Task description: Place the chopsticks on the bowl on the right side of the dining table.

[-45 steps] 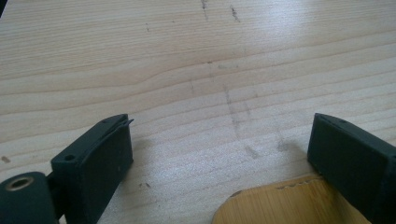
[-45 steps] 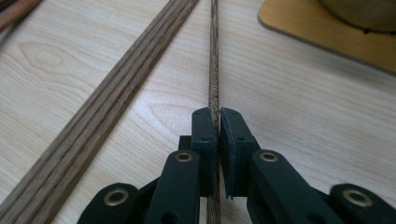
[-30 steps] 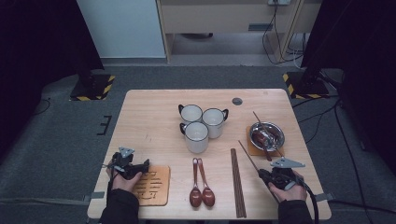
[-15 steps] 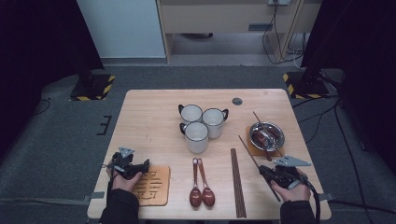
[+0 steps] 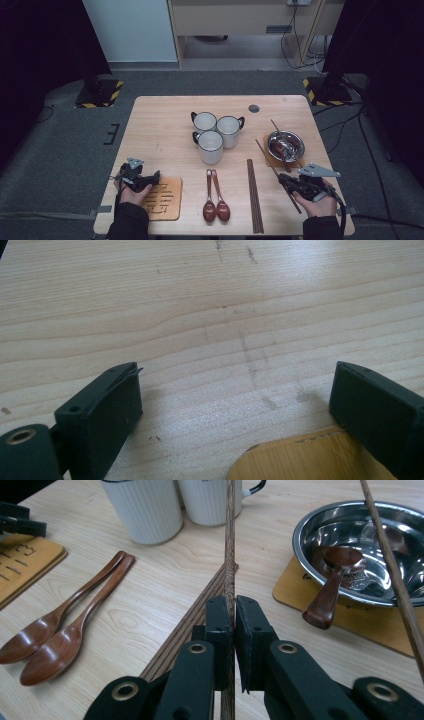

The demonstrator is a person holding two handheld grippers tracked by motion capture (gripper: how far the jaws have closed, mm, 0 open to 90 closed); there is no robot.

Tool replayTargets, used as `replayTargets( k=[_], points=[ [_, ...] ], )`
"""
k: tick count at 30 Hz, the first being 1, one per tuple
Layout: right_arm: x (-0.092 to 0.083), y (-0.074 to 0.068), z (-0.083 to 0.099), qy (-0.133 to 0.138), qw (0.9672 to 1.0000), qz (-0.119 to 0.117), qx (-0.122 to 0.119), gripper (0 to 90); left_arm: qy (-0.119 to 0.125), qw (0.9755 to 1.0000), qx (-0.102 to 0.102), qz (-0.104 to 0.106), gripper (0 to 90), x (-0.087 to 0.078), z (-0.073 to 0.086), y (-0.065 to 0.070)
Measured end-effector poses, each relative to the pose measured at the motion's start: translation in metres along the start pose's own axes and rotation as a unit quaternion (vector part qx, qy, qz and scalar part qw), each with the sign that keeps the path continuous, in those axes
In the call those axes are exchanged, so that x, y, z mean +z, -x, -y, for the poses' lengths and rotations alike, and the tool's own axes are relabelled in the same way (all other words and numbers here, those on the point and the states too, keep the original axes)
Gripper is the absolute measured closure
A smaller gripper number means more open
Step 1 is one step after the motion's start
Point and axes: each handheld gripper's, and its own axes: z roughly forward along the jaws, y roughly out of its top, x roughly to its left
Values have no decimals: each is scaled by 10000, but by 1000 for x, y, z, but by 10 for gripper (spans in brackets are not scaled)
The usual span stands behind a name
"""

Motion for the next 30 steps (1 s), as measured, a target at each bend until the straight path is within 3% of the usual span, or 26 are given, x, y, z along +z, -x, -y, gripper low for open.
replayTargets(
  k=[15, 30],
  points=[
    [-12, -5, -13, 273, 9994, -191, 24, 853, 1, 10000, 0, 1, 56, 0, 0, 0],
    [-26, 1, -39, 730, 9971, -176, 95, 853, 1, 10000, -1, 2, 56, 0, 0, 0]
  ],
)
